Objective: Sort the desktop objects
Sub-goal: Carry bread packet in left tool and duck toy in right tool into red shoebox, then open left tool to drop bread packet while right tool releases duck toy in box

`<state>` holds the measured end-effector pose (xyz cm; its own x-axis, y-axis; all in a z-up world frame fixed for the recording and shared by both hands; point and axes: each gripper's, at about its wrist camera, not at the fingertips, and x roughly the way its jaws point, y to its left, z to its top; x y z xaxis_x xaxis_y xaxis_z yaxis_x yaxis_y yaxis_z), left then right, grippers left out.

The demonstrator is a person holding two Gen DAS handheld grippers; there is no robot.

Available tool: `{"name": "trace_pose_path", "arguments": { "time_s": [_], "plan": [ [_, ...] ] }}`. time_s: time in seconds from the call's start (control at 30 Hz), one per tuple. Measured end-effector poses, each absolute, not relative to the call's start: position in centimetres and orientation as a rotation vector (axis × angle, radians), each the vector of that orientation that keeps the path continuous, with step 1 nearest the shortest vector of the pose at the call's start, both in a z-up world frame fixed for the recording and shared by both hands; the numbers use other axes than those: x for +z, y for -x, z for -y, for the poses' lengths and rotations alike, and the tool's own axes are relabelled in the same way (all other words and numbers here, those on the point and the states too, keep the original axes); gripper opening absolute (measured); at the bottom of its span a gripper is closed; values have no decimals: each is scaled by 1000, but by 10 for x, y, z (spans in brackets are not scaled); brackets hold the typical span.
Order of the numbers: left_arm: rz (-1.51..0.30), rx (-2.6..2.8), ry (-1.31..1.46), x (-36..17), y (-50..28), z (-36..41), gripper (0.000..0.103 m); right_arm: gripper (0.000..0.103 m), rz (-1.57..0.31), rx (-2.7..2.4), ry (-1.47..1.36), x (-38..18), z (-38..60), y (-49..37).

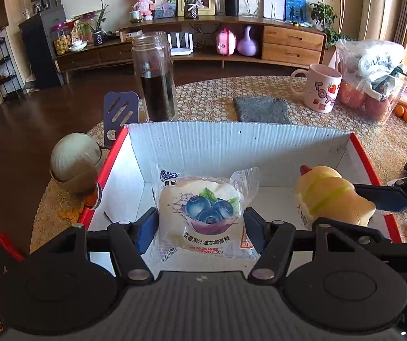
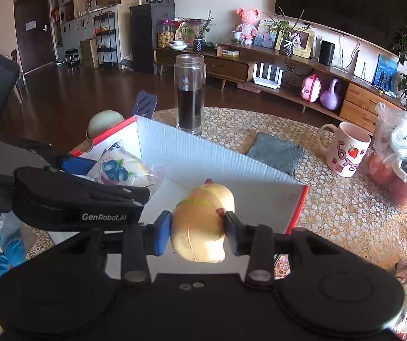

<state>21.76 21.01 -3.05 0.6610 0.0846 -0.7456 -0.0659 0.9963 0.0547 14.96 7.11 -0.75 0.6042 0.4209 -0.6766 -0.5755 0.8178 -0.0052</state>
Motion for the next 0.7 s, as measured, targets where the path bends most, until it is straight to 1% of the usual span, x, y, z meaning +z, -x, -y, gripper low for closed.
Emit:
{"name": "trace_pose_path", "arguments": {
  "time_s": [0.4,0.57,0.7],
  "plan": [
    [-980,106,-75,-57,-265,-212,66,39,-791,611,368,-43,-97,-160],
    [-1091,108,-70,-69,-278,-215,66,39,-801,609,398,-45,-102,-163],
    [-1146,109,-95,-73,-284,-216,66,39,-830,617,412,-43,-110,-170]
  ]
}}
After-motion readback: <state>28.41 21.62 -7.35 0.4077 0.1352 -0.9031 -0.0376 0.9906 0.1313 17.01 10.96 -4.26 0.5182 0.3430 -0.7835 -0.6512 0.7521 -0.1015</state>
